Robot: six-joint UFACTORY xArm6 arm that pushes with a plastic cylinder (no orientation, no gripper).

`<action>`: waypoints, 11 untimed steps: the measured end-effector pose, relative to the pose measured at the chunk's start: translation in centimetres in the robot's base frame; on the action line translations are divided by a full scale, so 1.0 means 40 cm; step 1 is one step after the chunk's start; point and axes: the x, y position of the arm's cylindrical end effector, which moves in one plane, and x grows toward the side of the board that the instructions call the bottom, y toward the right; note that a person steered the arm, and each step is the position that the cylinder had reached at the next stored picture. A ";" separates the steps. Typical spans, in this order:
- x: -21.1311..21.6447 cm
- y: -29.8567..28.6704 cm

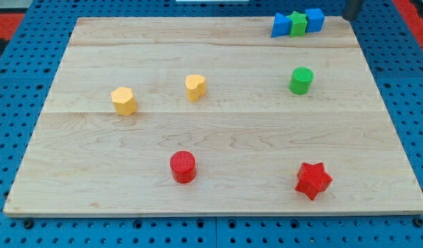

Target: Move the blue cube left to the green star

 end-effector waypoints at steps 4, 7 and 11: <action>0.001 -0.243; 0.000 -0.215; 0.003 -0.614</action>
